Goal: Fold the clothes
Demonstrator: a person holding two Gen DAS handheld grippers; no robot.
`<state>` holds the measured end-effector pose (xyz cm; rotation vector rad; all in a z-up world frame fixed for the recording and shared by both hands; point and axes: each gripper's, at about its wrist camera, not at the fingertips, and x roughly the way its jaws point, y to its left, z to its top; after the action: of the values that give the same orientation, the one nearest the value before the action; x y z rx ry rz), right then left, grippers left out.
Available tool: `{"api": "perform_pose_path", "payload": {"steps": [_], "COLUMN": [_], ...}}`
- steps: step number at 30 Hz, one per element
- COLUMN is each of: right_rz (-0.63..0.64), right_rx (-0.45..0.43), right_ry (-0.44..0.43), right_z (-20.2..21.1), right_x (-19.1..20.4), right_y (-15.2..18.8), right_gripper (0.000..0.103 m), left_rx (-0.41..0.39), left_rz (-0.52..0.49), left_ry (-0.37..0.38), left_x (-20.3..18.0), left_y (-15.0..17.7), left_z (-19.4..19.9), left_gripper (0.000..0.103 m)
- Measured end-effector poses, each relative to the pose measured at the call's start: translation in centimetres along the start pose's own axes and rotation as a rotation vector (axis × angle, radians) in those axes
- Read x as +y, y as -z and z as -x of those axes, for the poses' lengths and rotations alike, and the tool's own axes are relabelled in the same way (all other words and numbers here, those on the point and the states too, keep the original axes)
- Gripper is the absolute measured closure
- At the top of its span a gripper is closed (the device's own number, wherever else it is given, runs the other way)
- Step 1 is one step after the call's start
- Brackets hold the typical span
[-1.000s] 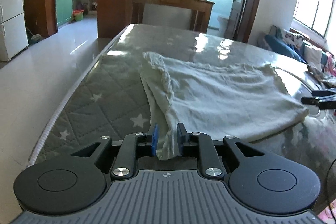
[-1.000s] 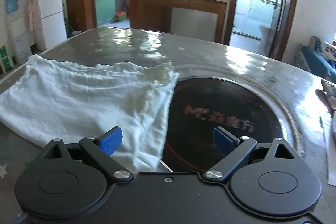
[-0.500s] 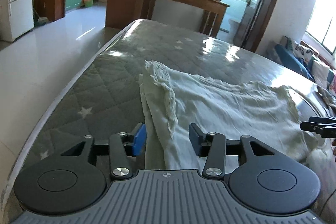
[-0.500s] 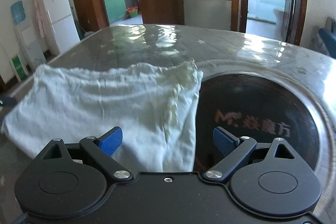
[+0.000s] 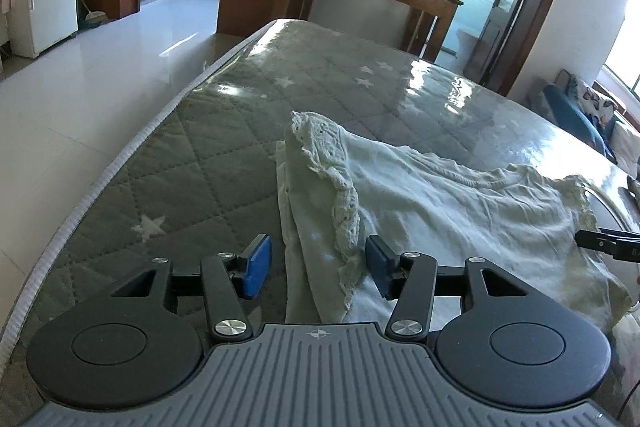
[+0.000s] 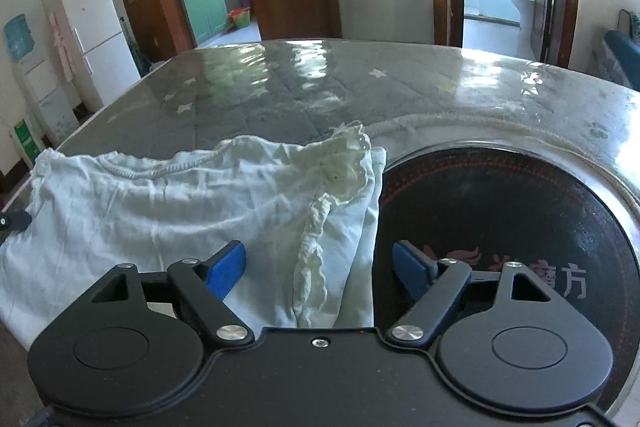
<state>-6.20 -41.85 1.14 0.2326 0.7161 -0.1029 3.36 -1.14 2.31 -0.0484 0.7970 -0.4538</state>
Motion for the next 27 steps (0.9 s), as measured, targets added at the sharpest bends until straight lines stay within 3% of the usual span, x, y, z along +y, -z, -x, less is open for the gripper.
{"api": "perform_pose_path", "payload": {"steps": [5, 9, 14, 15, 18, 21, 27], "right_rz": [0.010, 0.015, 0.007, 0.008, 0.027, 0.040, 0.063], "right_rx": [0.008, 0.010, -0.008, -0.013, -0.032, -0.056, -0.085], "right_ry": [-0.035, -0.041, -0.051, -0.055, -0.049, -0.046, -0.038], "right_z": [0.4, 0.5, 1.2, 1.3, 2.0, 2.6, 3.8], "right_x": [0.4, 0.5, 0.3, 0.3, 0.7, 1.4, 1.8], "right_y": [-0.1, -0.2, -0.3, -0.3, -0.1, 0.2, -0.2], "right_gripper": [0.049, 0.058, 0.083, 0.084, 0.088, 0.090, 0.091], "left_rx": [0.001, 0.006, 0.015, 0.014, 0.012, 0.013, 0.003], "left_rz": [0.005, 0.016, 0.041, 0.037, 0.024, 0.038, 0.061], "left_ry": [0.003, 0.010, 0.052, 0.050, 0.039, 0.043, 0.041], "left_x": [0.0, -0.3, -0.5, -0.6, -1.0, -0.9, -0.8], "left_y": [-0.1, -0.1, -0.2, -0.1, 0.0, 0.0, -0.2], "left_z": [0.0, -0.1, -0.2, -0.3, -0.3, -0.2, -0.1], "left_gripper": [0.044, 0.041, 0.041, 0.042, 0.053, 0.071, 0.087]}}
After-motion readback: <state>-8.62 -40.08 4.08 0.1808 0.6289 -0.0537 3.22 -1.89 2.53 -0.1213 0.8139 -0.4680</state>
